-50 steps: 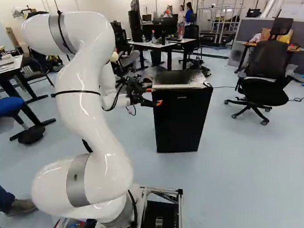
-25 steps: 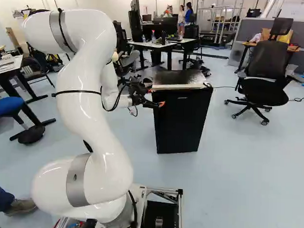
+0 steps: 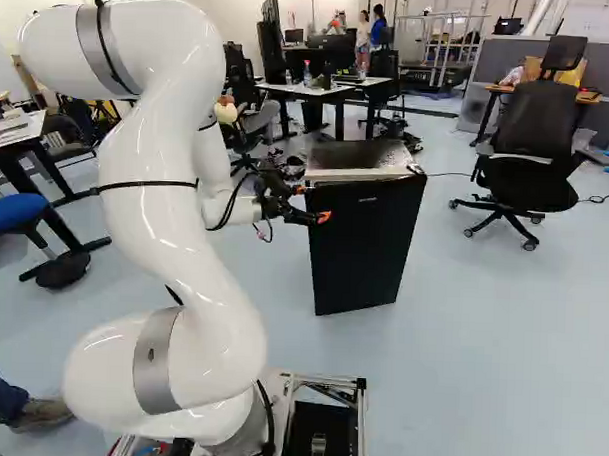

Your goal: Grab a drink from the fridge

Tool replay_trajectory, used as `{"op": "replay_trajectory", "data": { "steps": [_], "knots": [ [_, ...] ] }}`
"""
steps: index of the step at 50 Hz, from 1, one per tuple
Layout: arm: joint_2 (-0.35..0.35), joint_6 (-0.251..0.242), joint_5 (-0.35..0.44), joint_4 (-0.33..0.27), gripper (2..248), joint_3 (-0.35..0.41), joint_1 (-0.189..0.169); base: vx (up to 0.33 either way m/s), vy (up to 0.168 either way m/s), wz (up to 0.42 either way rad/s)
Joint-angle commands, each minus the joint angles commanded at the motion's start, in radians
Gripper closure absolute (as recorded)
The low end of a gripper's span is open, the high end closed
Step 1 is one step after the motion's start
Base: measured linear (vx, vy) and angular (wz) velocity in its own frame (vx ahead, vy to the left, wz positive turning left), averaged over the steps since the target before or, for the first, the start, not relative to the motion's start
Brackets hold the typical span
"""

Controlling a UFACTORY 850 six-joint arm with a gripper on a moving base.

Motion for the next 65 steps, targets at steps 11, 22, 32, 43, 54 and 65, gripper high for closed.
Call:
{"op": "replay_trajectory", "data": {
  "steps": [11,22,32,43,54,65],
  "knots": [
    [0.037,0.0,0.0,0.015,3,0.066,0.013,0.0,0.0,0.0],
    [0.074,0.0,0.0,0.039,3,0.132,0.028,0.0,0.0,0.0],
    [0.107,0.0,0.0,0.065,3,0.19,0.041,0.0,0.0,0.0],
    [0.125,0.0,0.007,0.094,3,0.223,0.043,0.0,0.0,0.0],
    [0.125,0.0,0.029,0.123,3,0.223,0.043,0.0,0.0,0.0],
    [0.125,0.0,0.056,0.153,3,0.223,0.042,0.0,0.0,0.0]
  ]
}}
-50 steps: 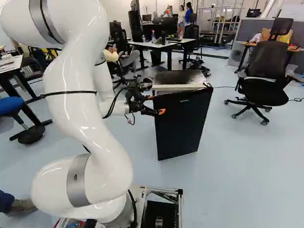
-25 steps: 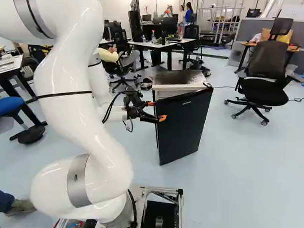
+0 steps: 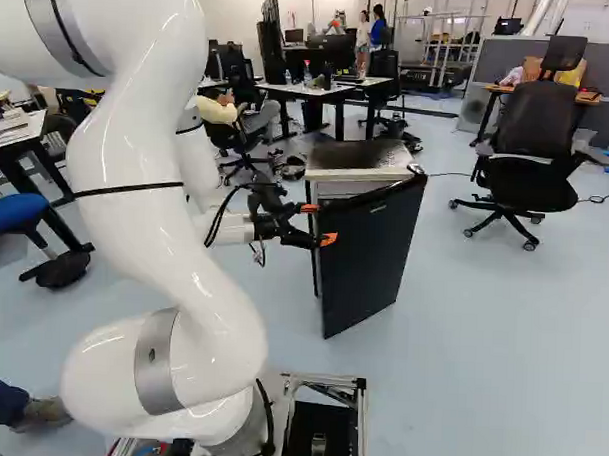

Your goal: Grab a drink from the fridge

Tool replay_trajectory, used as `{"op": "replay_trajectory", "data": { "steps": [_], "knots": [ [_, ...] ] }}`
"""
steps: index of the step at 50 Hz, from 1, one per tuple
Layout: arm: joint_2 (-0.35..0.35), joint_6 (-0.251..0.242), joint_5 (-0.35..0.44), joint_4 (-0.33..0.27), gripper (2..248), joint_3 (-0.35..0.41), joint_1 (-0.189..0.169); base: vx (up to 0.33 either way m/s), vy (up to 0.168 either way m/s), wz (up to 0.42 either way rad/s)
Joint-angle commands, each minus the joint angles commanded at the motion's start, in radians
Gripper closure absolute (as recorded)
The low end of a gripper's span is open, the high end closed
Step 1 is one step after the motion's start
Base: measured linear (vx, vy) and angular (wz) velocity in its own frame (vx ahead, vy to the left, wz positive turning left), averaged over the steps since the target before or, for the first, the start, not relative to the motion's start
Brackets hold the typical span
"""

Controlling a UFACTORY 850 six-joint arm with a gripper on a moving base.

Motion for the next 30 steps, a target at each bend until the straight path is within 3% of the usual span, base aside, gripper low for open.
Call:
{"op": "replay_trajectory", "data": {
  "steps": [15,30],
  "knots": [
    [0.001,0.0,0.028,0.043,3,0.001,-0.011,0.0,0.0,0.0],
    [-0.004,0.0,0.03,0.083,3,-0.009,-0.051,0.0,0.0,0.0]
  ]
}}
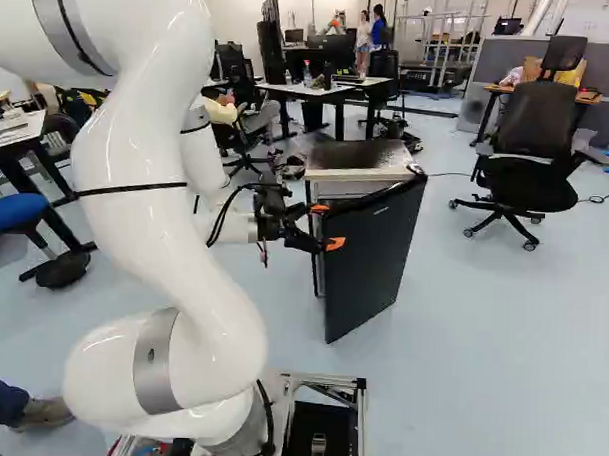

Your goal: Grab a drink from the fridge

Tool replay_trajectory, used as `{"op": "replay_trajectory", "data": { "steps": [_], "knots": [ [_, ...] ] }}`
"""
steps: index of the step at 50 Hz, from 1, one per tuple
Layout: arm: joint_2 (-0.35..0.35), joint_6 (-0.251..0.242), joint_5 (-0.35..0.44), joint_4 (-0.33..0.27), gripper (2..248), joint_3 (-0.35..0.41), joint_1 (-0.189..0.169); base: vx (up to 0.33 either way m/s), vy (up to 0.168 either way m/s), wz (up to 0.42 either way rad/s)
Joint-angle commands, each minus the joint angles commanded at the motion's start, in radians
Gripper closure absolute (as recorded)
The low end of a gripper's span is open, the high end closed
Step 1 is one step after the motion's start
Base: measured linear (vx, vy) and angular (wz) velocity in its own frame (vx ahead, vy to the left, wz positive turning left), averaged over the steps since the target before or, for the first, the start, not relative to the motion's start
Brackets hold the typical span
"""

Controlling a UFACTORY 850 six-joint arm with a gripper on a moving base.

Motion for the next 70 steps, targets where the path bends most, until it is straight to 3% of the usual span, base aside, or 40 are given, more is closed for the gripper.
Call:
{"op": "replay_trajectory", "data": {
  "steps": [35,70],
  "knots": [
    [-0.017,0.0,0.0,0.068,3,-0.035,-0.139,0.0,0.0,0.0],
    [-0.037,0.0,0.0,0.15,3,-0.082,-0.32,0.0,0.0,0.0]
  ]
}}
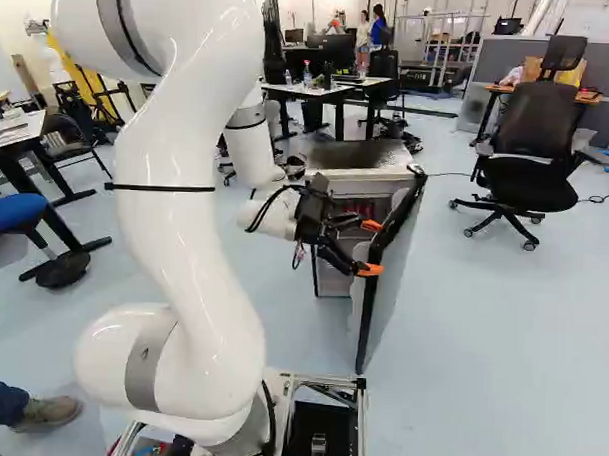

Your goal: Grab a drink from the fridge

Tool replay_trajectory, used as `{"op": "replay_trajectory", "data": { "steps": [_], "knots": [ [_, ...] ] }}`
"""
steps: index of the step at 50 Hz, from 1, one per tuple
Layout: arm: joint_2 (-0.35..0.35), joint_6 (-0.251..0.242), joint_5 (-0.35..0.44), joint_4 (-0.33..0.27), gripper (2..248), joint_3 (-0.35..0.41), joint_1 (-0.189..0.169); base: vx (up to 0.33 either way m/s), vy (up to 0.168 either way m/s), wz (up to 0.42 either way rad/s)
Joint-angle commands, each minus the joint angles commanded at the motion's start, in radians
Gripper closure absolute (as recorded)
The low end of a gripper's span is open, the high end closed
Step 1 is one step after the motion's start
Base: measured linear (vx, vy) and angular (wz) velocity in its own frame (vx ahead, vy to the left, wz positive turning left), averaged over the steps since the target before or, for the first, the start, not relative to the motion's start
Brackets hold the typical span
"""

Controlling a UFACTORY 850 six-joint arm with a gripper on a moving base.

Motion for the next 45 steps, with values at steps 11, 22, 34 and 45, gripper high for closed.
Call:
{"op": "replay_trajectory", "data": {
  "steps": [11,22,34,45],
  "knots": [
    [-0.012,0.0,0.0,0.032,3,-0.028,-0.065,0.0,0.0,0.0],
    [-0.029,0.0,0.0,0.04,3,-0.068,-0.131,0.0,0.0,0.0],
    [-0.053,0.0,0.0,0.04,3,-0.123,-0.197,0.0,0.0,0.0],
    [-0.079,0.0,0.0,0.04,3,-0.181,-0.253,0.0,0.0,0.0]
  ]
}}
